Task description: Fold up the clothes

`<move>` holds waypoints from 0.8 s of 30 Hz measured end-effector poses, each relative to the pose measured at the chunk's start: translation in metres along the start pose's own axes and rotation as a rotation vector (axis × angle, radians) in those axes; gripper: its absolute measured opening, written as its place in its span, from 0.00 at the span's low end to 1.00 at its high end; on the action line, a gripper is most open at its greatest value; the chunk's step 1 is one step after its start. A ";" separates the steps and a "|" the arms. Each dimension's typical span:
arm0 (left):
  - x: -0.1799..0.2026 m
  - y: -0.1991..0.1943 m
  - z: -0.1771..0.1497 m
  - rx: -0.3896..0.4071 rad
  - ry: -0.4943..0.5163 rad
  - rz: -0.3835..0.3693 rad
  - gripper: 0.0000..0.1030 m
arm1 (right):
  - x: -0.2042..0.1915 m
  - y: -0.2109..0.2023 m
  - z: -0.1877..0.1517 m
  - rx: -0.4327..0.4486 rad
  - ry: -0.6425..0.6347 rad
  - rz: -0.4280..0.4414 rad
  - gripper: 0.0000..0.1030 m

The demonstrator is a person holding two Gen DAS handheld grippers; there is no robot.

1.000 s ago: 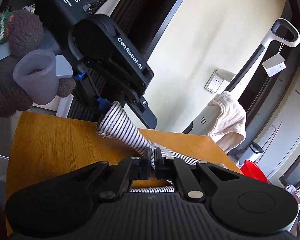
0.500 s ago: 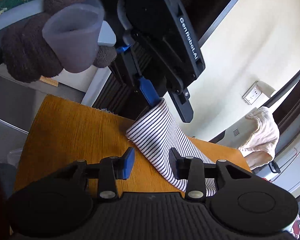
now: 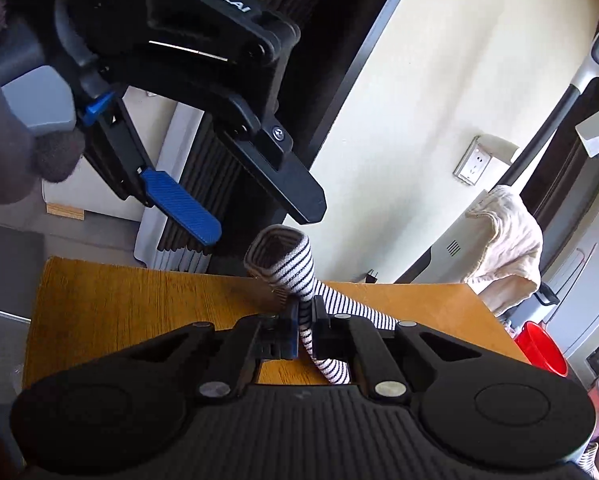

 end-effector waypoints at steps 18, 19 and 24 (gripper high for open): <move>0.017 0.039 0.018 0.011 0.017 0.017 0.24 | 0.043 -0.088 -0.091 -0.113 0.311 0.154 0.28; 0.019 0.035 0.026 0.036 0.033 0.032 0.23 | 0.044 -0.094 -0.102 -0.135 0.333 0.157 0.28; 0.036 0.014 0.070 0.177 0.118 0.113 0.19 | 0.038 -0.112 -0.143 -0.186 0.476 0.241 0.29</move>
Point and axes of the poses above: each gripper's, at about its wrist camera, not at the fingertips, and y roughly the way its jaws point, x to its right, z to its top, the point moved 6 cm from there along y, roughly the way its jaws point, and after that the axes turned 10 degrees about -x, right-handed, at the moved point
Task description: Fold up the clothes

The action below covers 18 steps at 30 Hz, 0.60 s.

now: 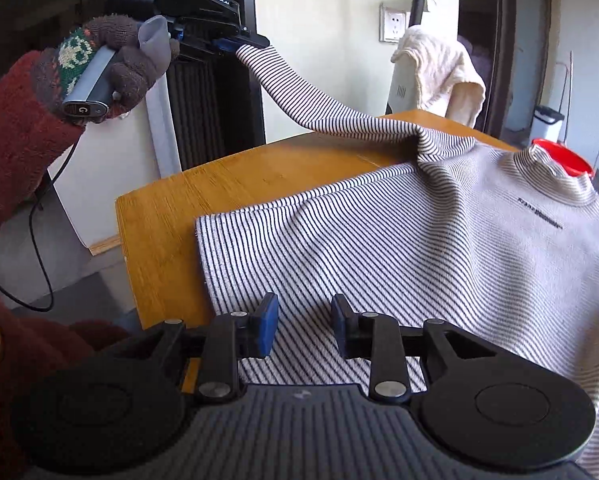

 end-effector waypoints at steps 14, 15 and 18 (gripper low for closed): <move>0.040 0.002 0.022 -0.016 0.062 -0.050 0.17 | 0.067 -0.054 -0.014 0.183 0.293 -0.130 0.38; 0.033 0.005 0.018 -0.041 0.027 -0.065 0.19 | 0.073 -0.052 -0.012 0.190 0.318 -0.128 0.38; 0.008 0.022 -0.002 -0.165 -0.111 -0.125 0.30 | 0.072 -0.034 0.010 0.184 0.258 -0.177 0.38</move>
Point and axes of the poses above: each gripper's, at about its wrist camera, not at the fingertips, and y roughly the way its jaws point, x to its right, z to its top, the point moved 6 cm from there along y, roughly the way its jaws point, and after that the axes turned 10 degrees about -x, right-handed, at the moved point
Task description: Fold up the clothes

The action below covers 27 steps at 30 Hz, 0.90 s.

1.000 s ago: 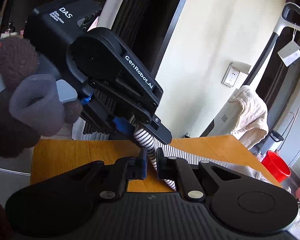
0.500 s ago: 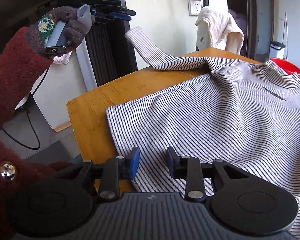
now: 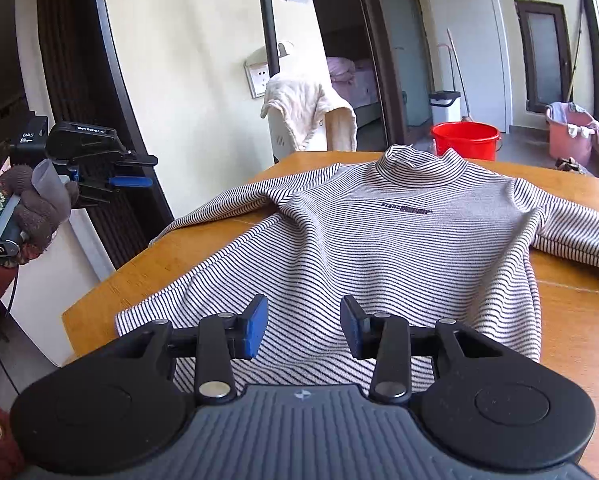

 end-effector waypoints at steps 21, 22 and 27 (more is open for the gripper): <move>-0.021 -0.010 -0.022 -0.022 0.026 0.037 0.77 | -0.170 0.207 0.093 0.000 -1.032 -0.237 0.03; -0.023 -0.011 -0.023 -0.028 0.008 0.014 0.77 | -0.167 0.197 0.094 0.021 -1.019 -0.237 0.03; -0.031 -0.006 -0.037 -0.078 -0.086 -0.085 0.79 | -0.149 0.141 0.099 0.072 -0.884 -0.217 0.03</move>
Point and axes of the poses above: each gripper's, at about its wrist camera, not at the fingertips, and y roughly the way its jaws point, x to its right, z to its top, the point moved 6 cm from there along y, roughly the way its jaws point, and after that the axes turned 10 degrees about -x, right-handed, at the moved point
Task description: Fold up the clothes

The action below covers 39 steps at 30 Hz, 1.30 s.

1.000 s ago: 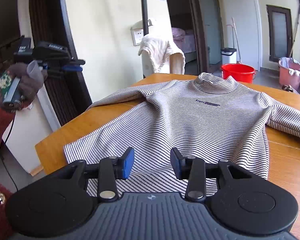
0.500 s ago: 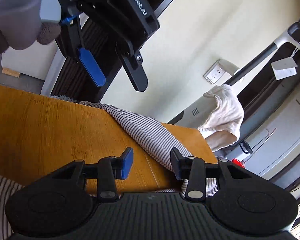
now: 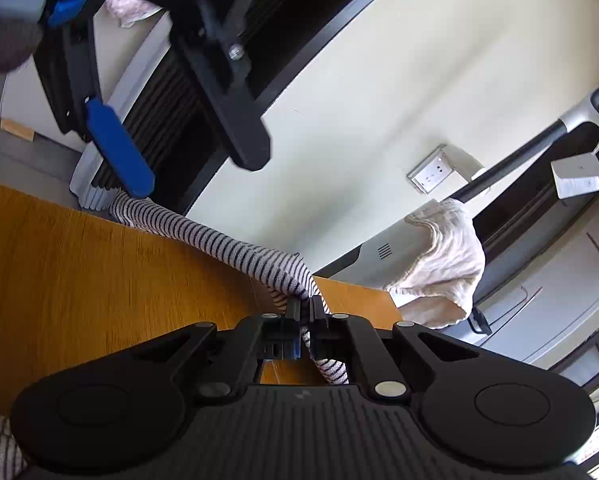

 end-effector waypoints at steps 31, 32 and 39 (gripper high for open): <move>-0.001 0.044 -0.050 0.104 -0.134 0.017 0.34 | 0.007 -0.067 -0.071 0.032 0.437 0.097 0.04; -0.001 0.044 -0.048 0.113 -0.121 0.034 0.27 | 0.006 -0.069 -0.072 0.037 0.442 0.099 0.04; 0.011 0.039 -0.035 0.203 0.046 0.137 0.09 | 0.014 -0.083 -0.094 0.043 0.539 0.115 0.10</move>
Point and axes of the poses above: each gripper's, at about its wrist camera, not at the fingertips, and y roughly the way its jaws point, x to its right, z to its top, the point moved 6 cm from there along y, roughly the way its jaws point, and after that the axes turned 10 degrees about -x, right-handed, at the moved point
